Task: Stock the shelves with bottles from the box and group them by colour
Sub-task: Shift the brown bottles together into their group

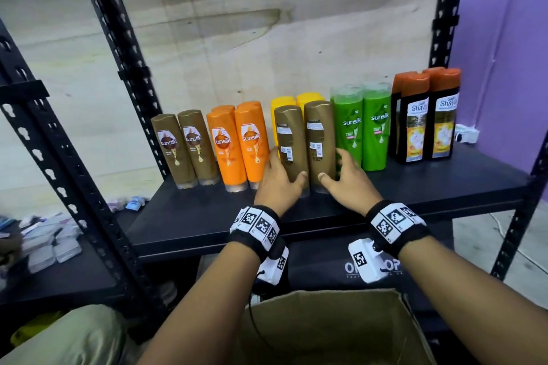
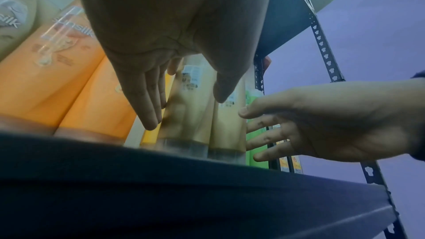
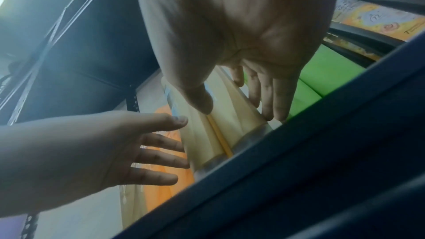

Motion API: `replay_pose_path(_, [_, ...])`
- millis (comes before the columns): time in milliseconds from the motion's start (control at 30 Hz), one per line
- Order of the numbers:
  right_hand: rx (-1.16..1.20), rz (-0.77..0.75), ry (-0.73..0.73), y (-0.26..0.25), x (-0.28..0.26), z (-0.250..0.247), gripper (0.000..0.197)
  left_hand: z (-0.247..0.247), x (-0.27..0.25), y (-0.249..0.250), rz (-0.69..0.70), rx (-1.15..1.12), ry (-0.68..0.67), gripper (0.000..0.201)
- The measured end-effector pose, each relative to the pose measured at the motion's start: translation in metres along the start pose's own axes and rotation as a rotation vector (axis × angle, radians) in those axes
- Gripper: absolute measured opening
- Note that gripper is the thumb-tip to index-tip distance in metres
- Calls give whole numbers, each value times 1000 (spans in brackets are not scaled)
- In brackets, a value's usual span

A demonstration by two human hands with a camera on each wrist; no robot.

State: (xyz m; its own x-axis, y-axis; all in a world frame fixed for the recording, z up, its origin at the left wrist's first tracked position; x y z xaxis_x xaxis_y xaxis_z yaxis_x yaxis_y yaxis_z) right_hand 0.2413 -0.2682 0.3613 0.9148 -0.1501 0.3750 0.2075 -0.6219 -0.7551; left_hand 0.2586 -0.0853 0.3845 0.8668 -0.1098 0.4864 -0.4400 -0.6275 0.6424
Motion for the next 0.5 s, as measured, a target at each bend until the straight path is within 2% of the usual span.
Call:
replay_pose_path(133, [44, 4, 35, 7, 4, 5, 72, 10, 0, -6, -37, -75, -9, 84])
replay_pose_path(300, [48, -19, 85, 16, 6, 8, 51, 16, 2, -13, -100, -136, 15, 80])
replay_pose_path(500, [14, -57, 87, 16, 0, 17, 58, 23, 3, -22, -153, -113, -1, 82])
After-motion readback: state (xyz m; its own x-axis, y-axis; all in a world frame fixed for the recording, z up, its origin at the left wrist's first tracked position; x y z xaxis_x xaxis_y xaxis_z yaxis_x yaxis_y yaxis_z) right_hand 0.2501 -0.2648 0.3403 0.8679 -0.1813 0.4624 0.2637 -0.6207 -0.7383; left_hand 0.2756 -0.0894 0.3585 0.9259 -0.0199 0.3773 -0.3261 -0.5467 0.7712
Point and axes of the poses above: each hand's wrist, its own x-axis towards the middle knuckle, its own z-axis out of the palm, y = z × x, the point moved 10 cm from there along x, towards the middle knuckle, and after that the axes turned 3 degrees about x, right-handed, at the moved point
